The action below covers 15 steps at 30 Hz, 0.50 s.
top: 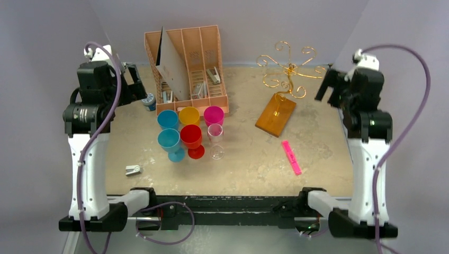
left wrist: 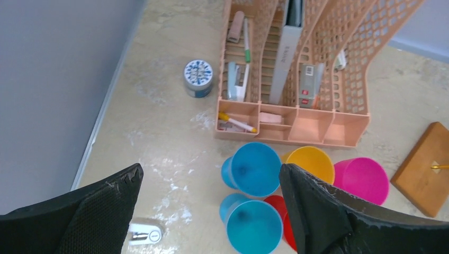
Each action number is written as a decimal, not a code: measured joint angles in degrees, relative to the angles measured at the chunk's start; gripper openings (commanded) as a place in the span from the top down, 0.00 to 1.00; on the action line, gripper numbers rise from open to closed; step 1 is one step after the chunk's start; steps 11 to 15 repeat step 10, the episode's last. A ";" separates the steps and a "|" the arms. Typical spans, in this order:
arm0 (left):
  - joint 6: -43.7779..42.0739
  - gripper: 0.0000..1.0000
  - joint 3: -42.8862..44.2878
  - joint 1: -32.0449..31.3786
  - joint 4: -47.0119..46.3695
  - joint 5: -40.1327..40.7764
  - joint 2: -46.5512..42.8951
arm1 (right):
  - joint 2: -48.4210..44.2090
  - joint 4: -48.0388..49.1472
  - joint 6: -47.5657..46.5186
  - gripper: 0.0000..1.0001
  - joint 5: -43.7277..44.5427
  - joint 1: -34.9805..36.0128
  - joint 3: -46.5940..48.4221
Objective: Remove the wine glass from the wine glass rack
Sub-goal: Reset both arms
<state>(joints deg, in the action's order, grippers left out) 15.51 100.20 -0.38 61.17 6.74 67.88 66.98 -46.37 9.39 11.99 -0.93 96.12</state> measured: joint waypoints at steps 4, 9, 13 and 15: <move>1.27 0.01 -5.51 0.00 -0.74 2.67 -5.14 | -7.43 -4.26 0.22 0.01 -4.39 -2.36 -7.19; 2.23 0.00 -5.68 0.00 -0.48 4.02 -5.70 | -6.23 -4.83 0.07 0.01 -7.17 -2.08 -4.42; 2.38 0.01 -5.11 0.00 -0.15 4.20 -5.09 | -6.14 -4.74 -0.13 0.01 -7.04 -2.08 -5.03; 2.38 0.01 -5.11 0.00 -0.15 4.20 -5.09 | -6.14 -4.74 -0.13 0.01 -7.04 -2.08 -5.03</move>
